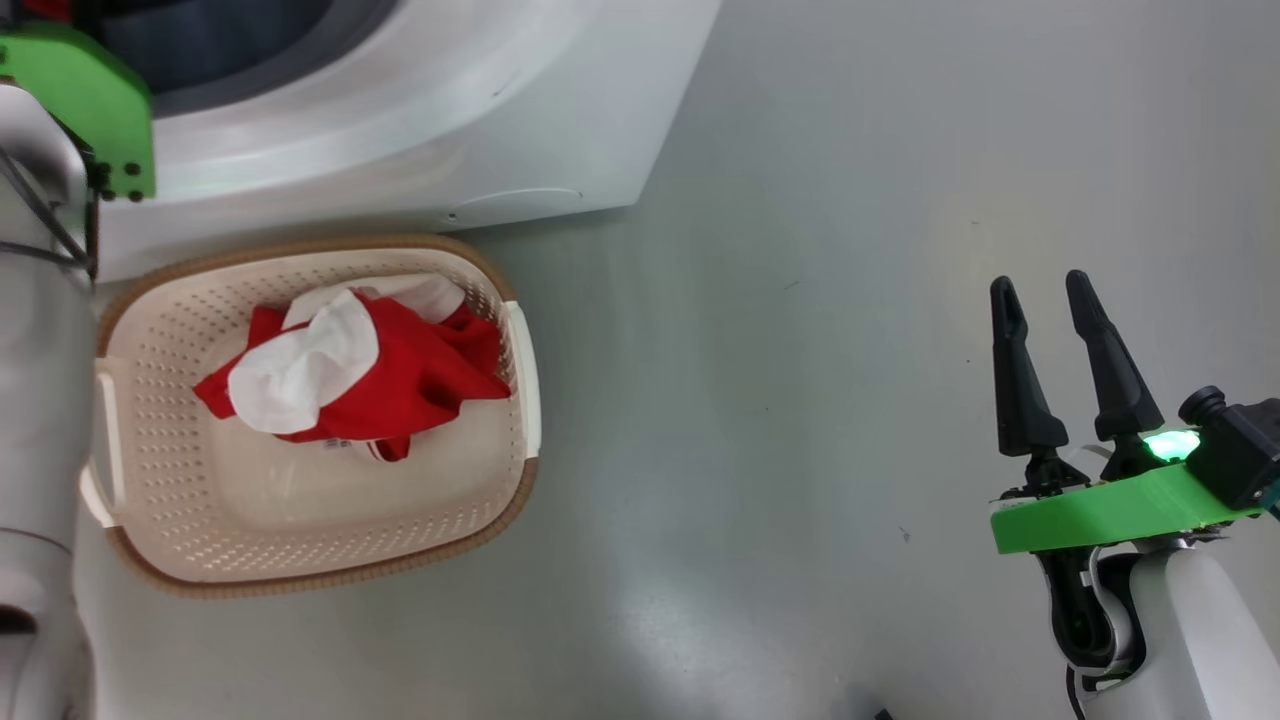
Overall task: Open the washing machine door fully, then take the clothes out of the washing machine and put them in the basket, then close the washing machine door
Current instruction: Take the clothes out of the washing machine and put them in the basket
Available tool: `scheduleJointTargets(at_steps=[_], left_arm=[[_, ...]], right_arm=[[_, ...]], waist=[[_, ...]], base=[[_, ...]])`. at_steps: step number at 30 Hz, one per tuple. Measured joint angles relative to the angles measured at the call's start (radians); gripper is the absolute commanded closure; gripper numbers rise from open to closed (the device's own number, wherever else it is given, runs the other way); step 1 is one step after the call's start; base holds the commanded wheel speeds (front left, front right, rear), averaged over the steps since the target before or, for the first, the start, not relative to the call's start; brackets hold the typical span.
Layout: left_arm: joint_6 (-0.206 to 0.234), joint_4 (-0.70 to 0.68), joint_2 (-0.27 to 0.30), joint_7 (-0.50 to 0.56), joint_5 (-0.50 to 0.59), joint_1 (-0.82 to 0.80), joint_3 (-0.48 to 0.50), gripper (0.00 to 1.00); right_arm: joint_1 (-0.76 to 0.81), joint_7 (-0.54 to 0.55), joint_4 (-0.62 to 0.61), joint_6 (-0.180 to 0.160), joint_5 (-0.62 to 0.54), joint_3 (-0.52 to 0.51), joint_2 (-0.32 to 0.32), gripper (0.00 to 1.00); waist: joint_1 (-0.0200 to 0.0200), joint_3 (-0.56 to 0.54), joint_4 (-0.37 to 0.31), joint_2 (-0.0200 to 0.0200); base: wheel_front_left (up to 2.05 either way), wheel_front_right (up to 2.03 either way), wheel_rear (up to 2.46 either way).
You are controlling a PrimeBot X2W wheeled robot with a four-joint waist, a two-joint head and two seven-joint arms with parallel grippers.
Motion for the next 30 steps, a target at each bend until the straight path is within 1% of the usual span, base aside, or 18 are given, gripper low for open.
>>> scheduleJointTargets(at_steps=[4, 9, 12, 16, 19, 25, 27, 28, 29, 30], left_arm=[[0.019, 0.056, 0.030, 0.017, 0.002, -0.042, -0.008, 0.00], [0.035, 0.084, 0.059, 0.026, 0.010, -0.090, -0.020, 0.00], [0.036, 0.092, 0.074, 0.026, 0.020, -0.111, -0.027, 0.00], [0.052, 0.105, 0.100, 0.030, 0.024, -0.127, -0.030, 0.00], [0.062, 0.113, 0.110, 0.035, 0.023, -0.129, -0.035, 0.00], [0.063, 0.121, 0.113, 0.051, 0.020, -0.129, -0.043, 0.00], [0.063, 0.121, 0.113, 0.051, 0.018, -0.129, -0.047, 0.24], [0.063, 0.121, 0.113, 0.051, 0.016, -0.129, -0.049, 0.24], [0.063, 0.122, 0.113, 0.051, 0.016, -0.129, -0.050, 0.45], [0.063, 0.122, 0.113, 0.052, 0.015, -0.129, -0.052, 0.63]], right_arm=[[-0.006, 0.000, -0.002, 0.000, 0.001, 0.020, 0.001, 0.00], [-0.006, 0.000, -0.005, 0.000, 0.003, 0.022, 0.001, 0.00], [-0.007, 0.000, -0.009, 0.000, 0.012, 0.026, 0.001, 0.00], [-0.012, 0.000, -0.011, 0.000, 0.019, 0.032, 0.001, 0.00], [-0.013, 0.000, -0.015, 0.000, 0.019, 0.039, 0.001, 0.00], [-0.024, 0.000, -0.016, 0.000, 0.019, 0.049, 0.001, 0.00], [-0.028, 0.000, -0.021, 0.000, 0.019, 0.049, 0.001, 0.00], [-0.028, 0.000, -0.021, 0.000, 0.019, 0.049, 0.001, 0.00], [-0.028, 0.000, -0.021, 0.000, 0.019, 0.049, 0.001, 0.00], [-0.028, 0.000, -0.021, 0.000, 0.019, 0.049, 0.001, 0.00]], waist=[[0.0000, 0.020, -0.021, 0.0000], [0.0000, 0.047, -0.042, 0.0000], [0.0000, 0.063, -0.053, 0.0000], [0.0000, 0.079, -0.066, 0.0000], [0.0001, 0.089, -0.073, 0.0000], [0.0000, 0.101, -0.079, 0.0000], [0.0000, 0.102, -0.078, 0.0001], [0.0000, 0.102, -0.078, 0.0000], [0.0000, 0.103, -0.078, 0.0000], [0.0000, 0.103, -0.077, 0.0000]], base=[[0.00, 0.00, 0.00], [0.00, 0.00, 0.00], [0.00, 0.00, 0.00], [0.00, 0.00, 0.00], [0.00, 0.00, 0.00], [0.00, 0.00, 0.00], [0.00, 0.00, 0.00], [0.00, 0.00, 0.00], [0.00, 0.00, 0.00], [0.00, 0.00, 0.00]])
